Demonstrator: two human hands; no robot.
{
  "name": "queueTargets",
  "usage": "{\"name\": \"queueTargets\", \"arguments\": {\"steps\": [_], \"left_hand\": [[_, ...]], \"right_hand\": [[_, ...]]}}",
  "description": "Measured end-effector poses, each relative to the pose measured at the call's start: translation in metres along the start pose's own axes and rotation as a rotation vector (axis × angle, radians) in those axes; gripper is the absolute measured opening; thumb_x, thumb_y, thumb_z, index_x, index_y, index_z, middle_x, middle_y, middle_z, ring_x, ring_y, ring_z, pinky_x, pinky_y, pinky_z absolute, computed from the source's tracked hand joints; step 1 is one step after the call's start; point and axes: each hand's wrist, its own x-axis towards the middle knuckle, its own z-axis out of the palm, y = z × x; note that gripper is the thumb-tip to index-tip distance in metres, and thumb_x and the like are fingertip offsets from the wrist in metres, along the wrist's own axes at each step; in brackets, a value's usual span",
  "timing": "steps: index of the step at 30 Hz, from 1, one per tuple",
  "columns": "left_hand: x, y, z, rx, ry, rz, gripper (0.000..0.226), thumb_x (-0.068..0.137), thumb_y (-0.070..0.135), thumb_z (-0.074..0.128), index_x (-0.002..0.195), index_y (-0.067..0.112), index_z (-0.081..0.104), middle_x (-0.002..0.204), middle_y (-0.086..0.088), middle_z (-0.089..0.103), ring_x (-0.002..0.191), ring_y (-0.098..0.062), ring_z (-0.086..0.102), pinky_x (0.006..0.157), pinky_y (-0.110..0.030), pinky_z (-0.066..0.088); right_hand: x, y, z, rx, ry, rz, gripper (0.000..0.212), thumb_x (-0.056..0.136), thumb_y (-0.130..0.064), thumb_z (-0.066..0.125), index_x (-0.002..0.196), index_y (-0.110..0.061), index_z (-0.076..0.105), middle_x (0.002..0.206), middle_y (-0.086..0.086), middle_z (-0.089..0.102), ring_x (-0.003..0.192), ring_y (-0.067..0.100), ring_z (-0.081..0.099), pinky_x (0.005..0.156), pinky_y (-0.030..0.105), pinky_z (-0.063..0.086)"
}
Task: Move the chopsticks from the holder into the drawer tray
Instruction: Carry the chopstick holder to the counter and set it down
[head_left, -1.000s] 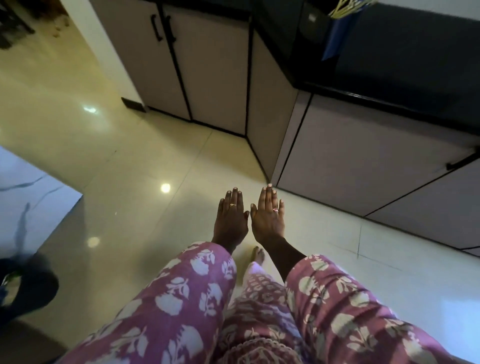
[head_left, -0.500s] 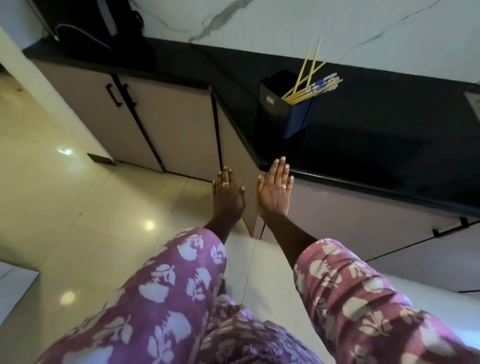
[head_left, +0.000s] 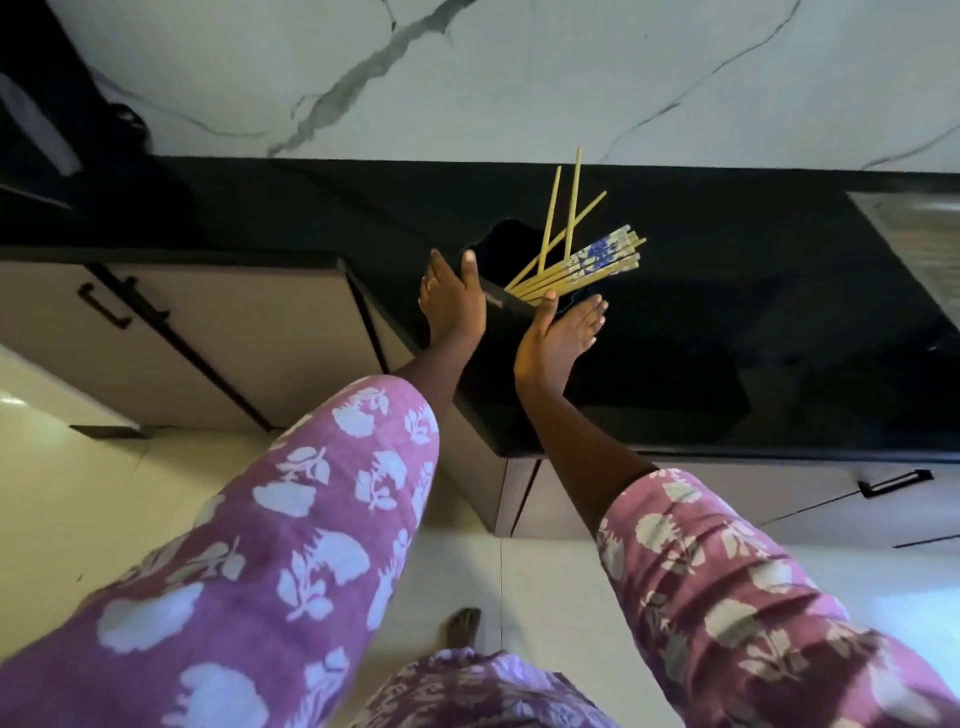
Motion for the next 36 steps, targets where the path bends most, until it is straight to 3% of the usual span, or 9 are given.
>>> {"name": "queueTargets", "arguments": {"steps": [3,6,10,12,15,20,25,31,36], "left_hand": [[0.012,0.010,0.004,-0.056,-0.067,-0.038,0.062,0.100,0.045,0.029,0.151,0.011,0.019,0.155,-0.012,0.029,0.144,-0.030,0.025,0.115,-0.046,0.026],[0.012,0.015,0.008,-0.273,-0.108,-0.106,0.053,0.102,0.029,0.035,0.150,0.011,0.023,0.146,-0.016,0.040,0.130,-0.030,0.047,0.091,-0.028,0.043],[0.004,0.016,0.008,-0.365,-0.050,-0.145,0.046,0.100,0.015,0.036,0.146,0.007,0.030,0.140,-0.020,0.045,0.121,-0.032,0.055,0.088,-0.029,0.049],[-0.004,0.013,0.006,-0.390,-0.030,-0.142,0.046,0.100,0.015,0.037,0.145,0.006,0.031,0.140,-0.020,0.045,0.120,-0.033,0.055,0.093,-0.035,0.052],[-0.025,0.004,0.003,-0.412,0.010,-0.143,0.046,0.100,0.015,0.036,0.145,0.007,0.031,0.139,-0.021,0.045,0.116,-0.034,0.058,0.088,-0.036,0.056],[-0.082,-0.017,-0.009,-0.426,0.171,-0.129,0.047,0.099,0.014,0.037,0.145,0.005,0.031,0.138,-0.021,0.048,0.118,-0.035,0.057,0.090,-0.033,0.053],[-0.165,-0.040,-0.026,-0.445,0.353,-0.193,0.046,0.099,0.010,0.037,0.144,0.002,0.032,0.134,-0.023,0.052,0.115,-0.034,0.059,0.091,-0.038,0.054],[-0.269,-0.079,-0.046,-0.447,0.562,-0.371,0.042,0.096,0.003,0.039,0.137,-0.008,0.037,0.132,-0.028,0.051,0.122,-0.038,0.051,0.095,-0.032,0.040],[-0.358,-0.127,-0.056,-0.498,0.682,-0.496,0.042,0.092,0.002,0.041,0.135,0.000,0.040,0.129,-0.024,0.055,0.118,-0.037,0.055,0.095,-0.038,0.048]], "right_hand": [[0.006,-0.007,0.006,0.128,0.047,0.106,0.064,0.102,-0.037,0.031,0.152,-0.009,0.002,0.161,0.012,0.007,0.149,0.027,0.004,0.123,0.044,0.007],[0.007,-0.012,0.008,0.232,0.069,0.175,0.059,0.099,-0.033,0.036,0.151,-0.016,0.012,0.152,0.014,0.033,0.138,0.030,0.038,0.113,0.047,0.035],[0.005,-0.014,-0.003,0.223,0.053,0.204,0.052,0.102,-0.022,0.032,0.151,-0.014,0.015,0.138,0.016,0.045,0.098,0.012,0.058,0.082,0.018,0.047],[-0.003,-0.017,-0.010,0.184,0.029,0.183,0.051,0.103,-0.019,0.029,0.151,-0.012,0.016,0.134,0.016,0.047,0.075,-0.004,0.043,0.065,0.005,0.036],[-0.021,-0.020,-0.023,0.184,-0.008,0.161,0.050,0.103,-0.018,0.028,0.151,-0.011,0.017,0.139,0.016,0.045,0.092,0.002,0.039,0.081,0.014,0.032],[-0.067,-0.008,-0.053,0.155,-0.113,0.108,0.049,0.104,-0.019,0.030,0.151,-0.011,0.019,0.138,0.016,0.044,0.070,-0.003,0.038,0.074,0.013,0.038],[-0.120,0.015,-0.086,0.104,-0.282,0.035,0.048,0.103,-0.019,0.030,0.149,-0.009,0.022,0.141,0.019,0.043,0.125,0.027,0.046,0.102,0.035,0.040],[-0.191,0.050,-0.112,-0.063,-0.454,-0.044,0.045,0.101,-0.016,0.034,0.145,-0.006,0.034,0.129,0.018,0.055,0.115,0.026,0.054,0.099,0.038,0.045],[-0.254,0.098,-0.120,-0.176,-0.609,-0.013,0.035,0.099,-0.015,0.038,0.125,0.002,0.054,0.124,0.022,0.056,0.116,0.033,0.051,0.094,0.038,0.044]]}}
